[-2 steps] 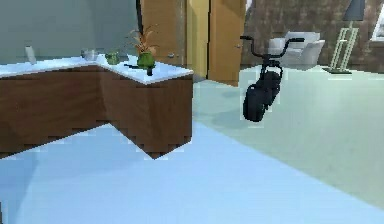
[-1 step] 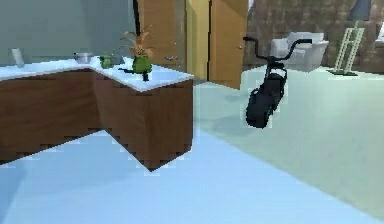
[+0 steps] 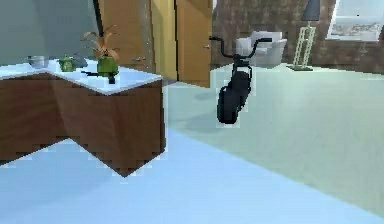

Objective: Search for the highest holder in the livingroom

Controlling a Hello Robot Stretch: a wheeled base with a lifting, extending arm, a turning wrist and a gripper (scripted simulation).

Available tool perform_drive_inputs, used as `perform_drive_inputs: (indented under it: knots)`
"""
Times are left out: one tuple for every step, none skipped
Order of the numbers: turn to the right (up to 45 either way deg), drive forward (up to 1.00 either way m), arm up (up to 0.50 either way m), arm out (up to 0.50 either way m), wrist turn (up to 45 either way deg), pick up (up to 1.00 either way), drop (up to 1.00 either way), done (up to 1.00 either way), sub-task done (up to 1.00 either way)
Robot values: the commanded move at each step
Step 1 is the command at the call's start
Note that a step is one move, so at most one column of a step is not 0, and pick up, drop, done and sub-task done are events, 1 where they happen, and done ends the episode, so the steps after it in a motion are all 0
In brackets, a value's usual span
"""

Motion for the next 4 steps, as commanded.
perform_drive_inputs:
  knots:
    - [0.0, 1.00, 0.00, 0.00, 0.0, 0.00, 0.00, 0.00, 0.00]
    - [3.0, 0.00, 0.00, 0.00, 0.0, 0.00, 0.00, 0.00, 0.00]
    - [0.0, 0.85, 0.00, 0.00, 0.0, 0.00, 0.00, 0.00, 0.00]
    - [39.0, 0.00, 0.00, 0.00, 0.0, 0.00, 0.00, 0.00, 0.00]
